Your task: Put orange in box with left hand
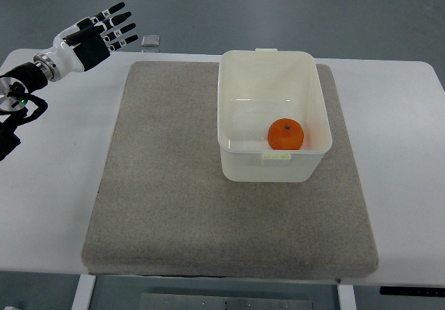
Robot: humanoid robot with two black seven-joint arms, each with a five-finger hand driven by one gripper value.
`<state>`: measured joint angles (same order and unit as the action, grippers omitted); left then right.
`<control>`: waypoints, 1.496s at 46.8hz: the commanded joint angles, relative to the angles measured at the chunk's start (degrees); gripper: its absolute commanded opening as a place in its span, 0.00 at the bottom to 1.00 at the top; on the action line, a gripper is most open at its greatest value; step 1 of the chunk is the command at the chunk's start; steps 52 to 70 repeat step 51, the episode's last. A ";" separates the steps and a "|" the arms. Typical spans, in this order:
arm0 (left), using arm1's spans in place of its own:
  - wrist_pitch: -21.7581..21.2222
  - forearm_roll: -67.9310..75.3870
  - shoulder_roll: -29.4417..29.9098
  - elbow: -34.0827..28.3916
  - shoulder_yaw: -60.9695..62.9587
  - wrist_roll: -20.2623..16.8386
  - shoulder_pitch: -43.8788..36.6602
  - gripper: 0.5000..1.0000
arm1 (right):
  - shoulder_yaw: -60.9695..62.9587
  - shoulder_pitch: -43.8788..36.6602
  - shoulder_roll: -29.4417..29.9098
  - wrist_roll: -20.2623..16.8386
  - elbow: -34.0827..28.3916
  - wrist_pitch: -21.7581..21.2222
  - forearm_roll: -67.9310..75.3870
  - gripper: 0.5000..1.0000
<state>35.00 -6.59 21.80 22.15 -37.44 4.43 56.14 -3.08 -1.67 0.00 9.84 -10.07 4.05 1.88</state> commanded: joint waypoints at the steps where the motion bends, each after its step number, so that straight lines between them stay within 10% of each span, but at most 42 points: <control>1: 0.00 0.08 0.00 0.00 0.00 -0.04 0.29 1.00 | 0.00 0.00 0.00 0.00 -0.04 0.00 0.05 0.85; 70: 0.00 -0.01 0.09 0.00 -0.09 -0.04 0.29 1.00 | -0.35 0.00 0.00 -0.09 -0.04 0.70 -0.30 0.85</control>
